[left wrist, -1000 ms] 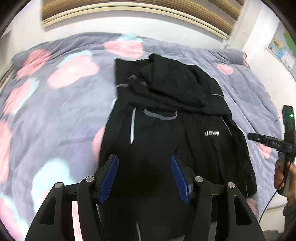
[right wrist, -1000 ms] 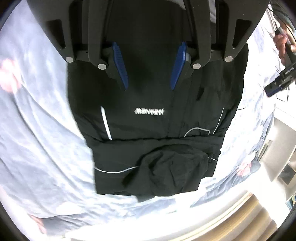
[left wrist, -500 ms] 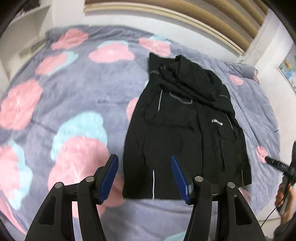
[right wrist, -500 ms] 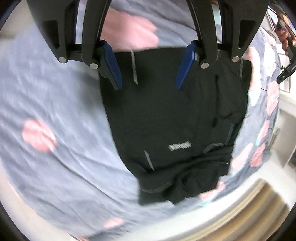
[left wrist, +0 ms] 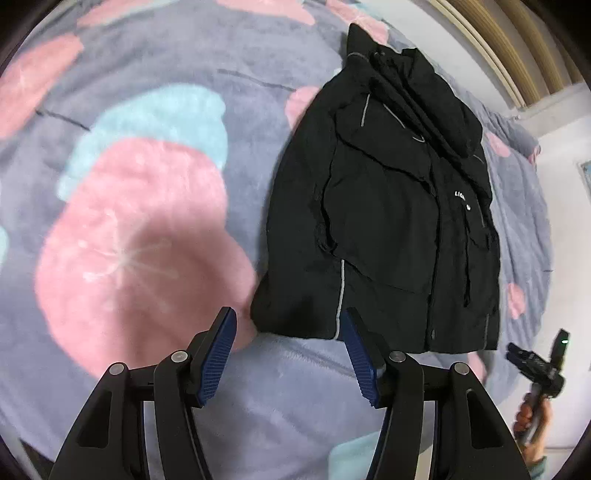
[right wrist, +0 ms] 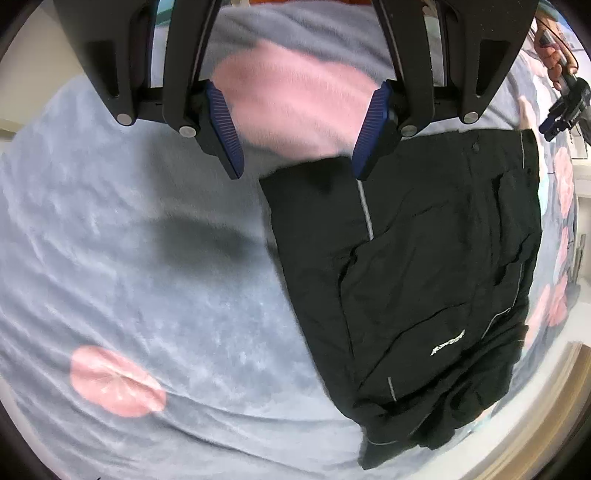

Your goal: Fold large clothes

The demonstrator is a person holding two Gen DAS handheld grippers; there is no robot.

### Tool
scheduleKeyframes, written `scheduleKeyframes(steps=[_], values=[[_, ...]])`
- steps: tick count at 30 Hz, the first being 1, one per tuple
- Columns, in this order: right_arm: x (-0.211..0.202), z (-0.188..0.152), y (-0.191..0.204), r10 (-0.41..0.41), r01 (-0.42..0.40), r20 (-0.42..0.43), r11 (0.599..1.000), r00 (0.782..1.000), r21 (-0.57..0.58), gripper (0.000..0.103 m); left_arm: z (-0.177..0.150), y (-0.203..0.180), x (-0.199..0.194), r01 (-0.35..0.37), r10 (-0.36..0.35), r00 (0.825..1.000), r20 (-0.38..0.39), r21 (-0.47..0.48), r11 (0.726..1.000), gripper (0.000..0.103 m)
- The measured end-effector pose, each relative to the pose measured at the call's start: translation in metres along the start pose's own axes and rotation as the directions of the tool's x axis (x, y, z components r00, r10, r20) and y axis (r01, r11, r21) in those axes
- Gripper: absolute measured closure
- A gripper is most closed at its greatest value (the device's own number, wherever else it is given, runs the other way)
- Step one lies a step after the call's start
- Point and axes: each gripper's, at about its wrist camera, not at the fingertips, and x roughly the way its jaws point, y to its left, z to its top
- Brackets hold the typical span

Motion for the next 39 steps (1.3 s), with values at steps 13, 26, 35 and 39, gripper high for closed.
scheduleKeyframes(steps=[13,26,35,39], values=[[0.062,0.039,-0.017,0.105,-0.105,-0.009,0.993,0.994,0.057,0.039,0.033,0.019,0.071,0.063,-0.068,0.996,-0.05,-0.092,0.994,0.041],[0.054,0.019,0.009,0.168,-0.167,0.001,0.98,0.986,-0.112,0.063,0.012,-0.02,0.061,0.125,-0.124,0.992,-0.02,0.059,0.99,0.065],[0.084,0.026,0.01,0.154,-0.157,-0.061,0.986,0.986,-0.049,0.053,0.016,-0.032,0.095,0.074,-0.069,0.995,-0.073,0.077,0.994,0.05],[0.064,0.023,0.013,0.181,-0.182,-0.022,0.981,0.983,-0.067,0.079,0.012,-0.046,0.08,0.061,-0.057,0.998,-0.034,0.115,0.991,0.081]])
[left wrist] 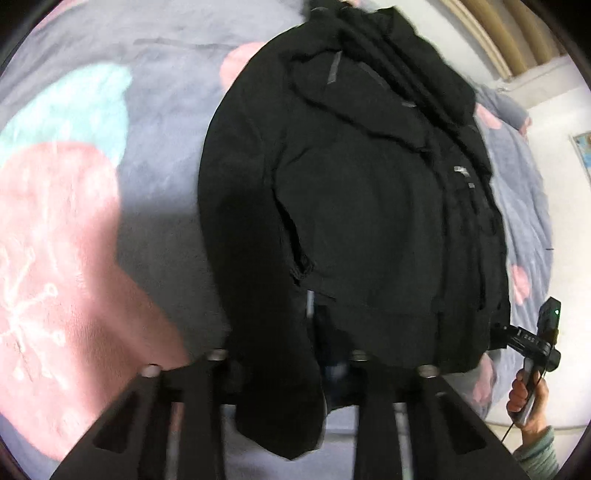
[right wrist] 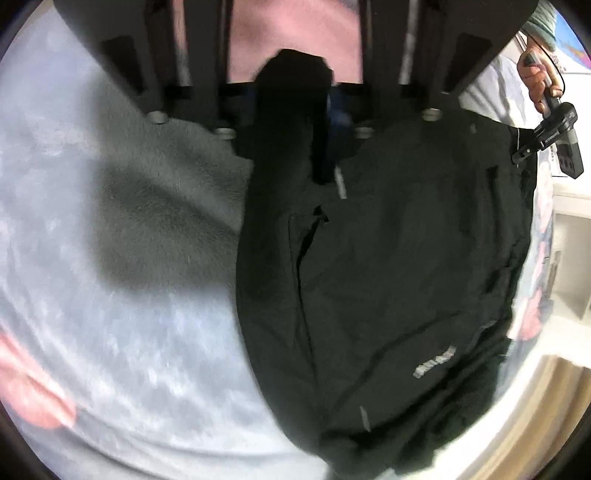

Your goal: Fold large clothes

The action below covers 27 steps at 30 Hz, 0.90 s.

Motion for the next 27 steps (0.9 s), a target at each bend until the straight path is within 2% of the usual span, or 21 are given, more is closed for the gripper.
scheduleKeyframes(steps=[2,6,8,9,11,14,17,20,21,24,27], values=[[-0.022,0.0,0.007,0.036,-0.036,0.041,0.999,0.998,-0.002,0.085,0.001,-0.014,-0.018,0.025,-0.026,0.999,0.035,0.025,0.999,0.085],[-0.065,0.007,0.028,0.066,-0.062,0.121,0.997,0.99,-0.035,0.086,0.011,-0.039,-0.064,0.095,-0.101,0.988,0.116,0.053,0.994,0.087],[-0.087,0.017,0.04,0.076,-0.067,0.16,0.996,0.984,-0.057,0.087,0.023,-0.054,-0.09,0.108,-0.119,0.978,0.169,0.071,0.992,0.089],[-0.097,0.024,0.046,0.082,-0.07,0.178,0.995,0.981,-0.071,0.087,0.029,-0.059,-0.1,0.113,-0.126,0.974,0.19,0.078,0.991,0.093],[-0.111,0.036,0.054,0.087,-0.069,0.209,0.993,0.974,-0.093,0.087,0.045,-0.067,-0.123,0.137,-0.155,0.96,0.233,0.091,0.986,0.093],[-0.129,0.059,0.058,0.105,-0.08,0.254,0.991,0.962,-0.106,0.088,0.071,-0.072,-0.14,0.119,-0.147,0.952,0.268,0.119,0.986,0.093],[-0.131,0.08,0.061,0.095,-0.068,0.249,0.991,0.964,-0.117,0.088,0.094,-0.08,-0.135,0.103,-0.132,0.964,0.23,0.135,0.985,0.093],[-0.12,0.091,0.064,0.106,-0.082,0.222,0.99,0.969,-0.114,0.088,0.099,-0.086,-0.112,0.072,-0.101,0.977,0.187,0.159,0.985,0.093],[-0.113,0.093,0.064,0.103,-0.081,0.201,0.99,0.974,-0.113,0.088,0.099,-0.08,-0.104,0.078,-0.103,0.98,0.17,0.146,0.986,0.093],[-0.076,0.086,0.063,0.051,-0.044,0.063,0.992,0.997,-0.117,0.088,0.093,-0.063,-0.076,0.115,-0.122,0.989,0.086,0.084,0.99,0.092],[-0.047,0.071,0.065,0.024,-0.027,-0.018,0.985,1.0,-0.17,0.088,0.074,-0.053,-0.044,0.039,-0.039,0.999,-0.002,0.077,0.996,0.092]])
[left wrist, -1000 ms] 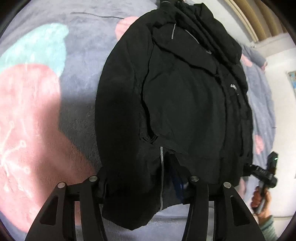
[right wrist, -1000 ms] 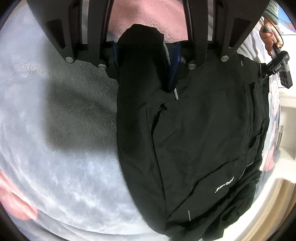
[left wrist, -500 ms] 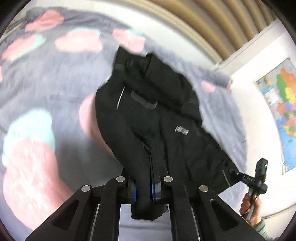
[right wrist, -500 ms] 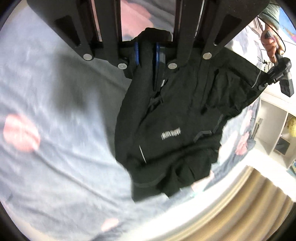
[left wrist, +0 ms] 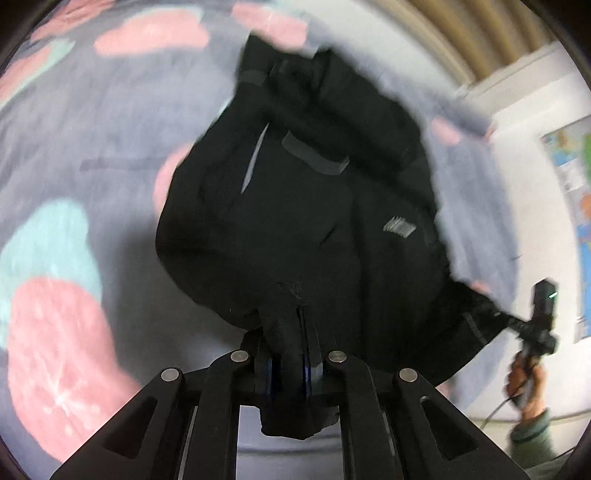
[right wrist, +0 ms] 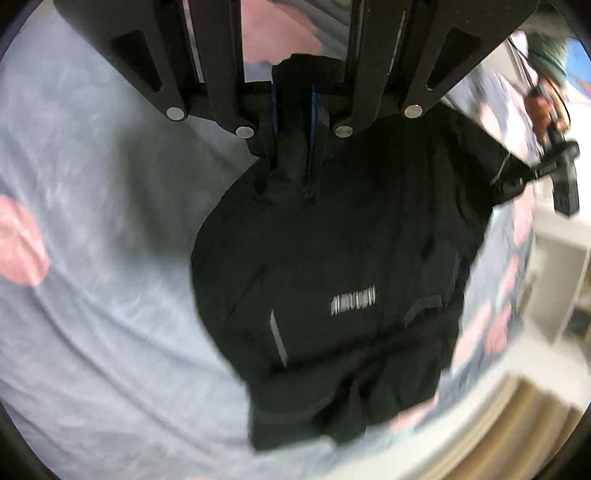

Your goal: Fold large clothes

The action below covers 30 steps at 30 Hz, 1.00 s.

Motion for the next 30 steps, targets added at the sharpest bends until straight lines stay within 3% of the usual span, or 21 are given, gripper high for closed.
scheduleKeyframes(steps=[3,5,6,7,8,10,12,13,14,15,16,19,22,25,30], values=[[0.024,-0.016,-0.007,-0.007,0.007,-0.076,1.0,0.997,-0.006,0.084,-0.022,0.014,0.019,-0.009,0.007,0.998,-0.055,-0.037,0.999,0.085],[0.04,-0.025,-0.016,-0.001,0.004,-0.127,1.0,0.992,0.025,0.071,-0.032,0.026,0.03,0.017,-0.027,0.995,-0.095,-0.096,0.995,0.069],[0.046,-0.027,-0.021,0.008,-0.003,-0.142,0.999,0.99,0.038,0.065,-0.036,0.032,0.035,0.027,-0.04,0.994,-0.106,-0.124,0.992,0.053],[0.051,-0.031,-0.026,0.02,-0.012,-0.154,0.998,0.988,0.057,0.05,-0.038,0.037,0.039,0.039,-0.055,0.992,-0.11,-0.142,0.989,0.043],[0.056,-0.034,-0.031,0.035,-0.023,-0.164,0.997,0.986,0.078,0.044,-0.039,0.042,0.043,0.056,-0.076,0.991,-0.115,-0.167,0.984,0.04],[0.063,-0.039,-0.036,0.058,-0.041,-0.177,0.994,0.983,0.099,0.044,-0.043,0.05,0.048,0.075,-0.102,0.988,-0.119,-0.211,0.975,0.038],[0.067,-0.045,-0.034,0.037,-0.022,-0.18,0.996,0.983,0.086,0.045,-0.046,0.054,0.053,0.06,-0.088,0.989,-0.115,-0.224,0.973,0.04],[0.068,-0.045,-0.03,0.029,-0.015,-0.184,0.997,0.983,0.079,0.051,-0.046,0.055,0.055,0.053,-0.081,0.99,-0.117,-0.229,0.972,0.044],[0.066,-0.047,-0.027,0.01,0.002,-0.184,0.998,0.983,0.062,0.07,-0.047,0.054,0.055,0.042,-0.068,0.992,-0.111,-0.223,0.974,0.053],[0.063,-0.047,-0.024,-0.009,0.017,-0.175,0.999,0.984,0.047,0.079,-0.048,0.051,0.054,0.024,-0.047,0.993,-0.105,-0.208,0.978,0.083],[0.059,-0.045,-0.022,-0.009,0.017,-0.165,0.999,0.986,0.044,0.086,-0.047,0.049,0.052,0.007,-0.028,0.994,-0.106,-0.193,0.981,0.088],[0.032,-0.035,-0.017,0.048,-0.04,-0.102,0.996,0.994,0.078,0.089,-0.042,0.044,0.035,0.043,-0.056,0.996,-0.068,-0.185,0.982,0.092],[-0.007,-0.011,-0.002,0.092,-0.091,-0.02,0.993,0.996,0.07,0.089,-0.021,0.027,-0.003,0.119,-0.116,0.993,0.031,-0.149,0.982,0.093],[-0.047,0.031,0.012,0.135,-0.14,0.086,0.989,0.987,0.052,0.089,0.021,0.005,-0.05,0.191,-0.176,0.972,0.153,-0.087,0.978,0.092],[-0.086,0.129,0.029,0.176,-0.186,0.236,0.982,0.956,0.023,0.089,0.109,-0.012,-0.093,0.207,-0.188,0.932,0.311,-0.03,0.978,0.092]])
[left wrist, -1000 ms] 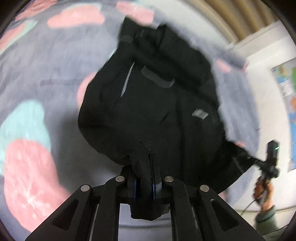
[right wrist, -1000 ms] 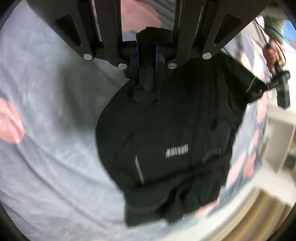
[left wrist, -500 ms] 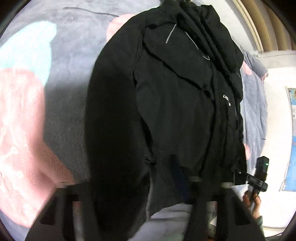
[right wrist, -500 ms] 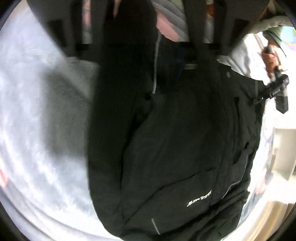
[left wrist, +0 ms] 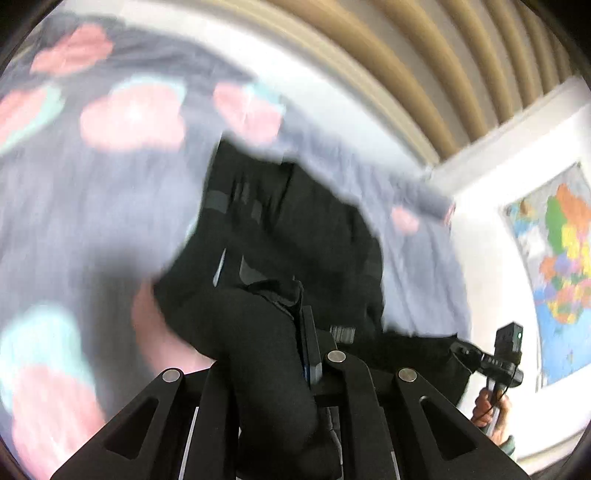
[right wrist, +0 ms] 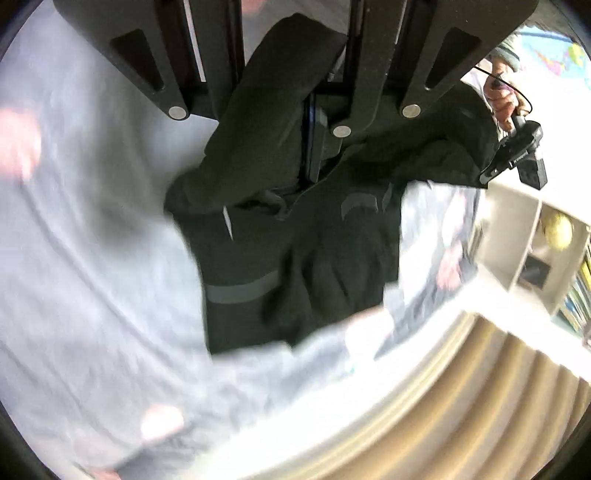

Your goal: Fold large clothes

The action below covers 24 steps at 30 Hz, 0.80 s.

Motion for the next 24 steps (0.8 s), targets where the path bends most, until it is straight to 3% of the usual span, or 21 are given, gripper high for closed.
scheduleKeyframes(steps=[3,7,11,15,18,21,24], values=[[0.013,0.061,-0.002,-0.005,0.004,0.043,0.999,0.999,0.033,0.087,0.056,-0.005,0.022,-0.014,0.014,0.999,0.036,0.0,1.0,0.09],[0.055,0.129,-0.007,-0.038,0.036,0.047,0.998,0.998,0.05,0.086,0.117,0.001,0.073,-0.019,0.022,0.999,0.041,-0.066,0.998,0.085],[0.129,0.173,-0.038,-0.08,0.079,-0.001,0.986,0.997,0.143,0.079,0.158,0.021,0.155,-0.111,0.112,0.994,0.007,-0.126,0.986,0.083],[0.208,0.185,-0.074,-0.127,0.151,-0.117,0.963,0.985,0.222,0.072,0.171,0.059,0.248,-0.227,0.208,0.971,-0.118,-0.185,0.956,0.078],[0.245,0.183,-0.089,-0.115,0.147,-0.144,0.959,0.983,0.241,0.07,0.167,0.087,0.292,-0.237,0.198,0.965,-0.175,-0.247,0.939,0.078],[0.253,0.184,-0.096,-0.095,0.127,-0.137,0.96,0.986,0.249,0.069,0.167,0.095,0.301,-0.219,0.179,0.969,-0.172,-0.247,0.944,0.077],[0.241,0.183,-0.101,-0.045,0.08,-0.131,0.959,0.99,0.272,0.069,0.168,0.094,0.294,-0.176,0.14,0.972,-0.186,-0.193,0.965,0.077]])
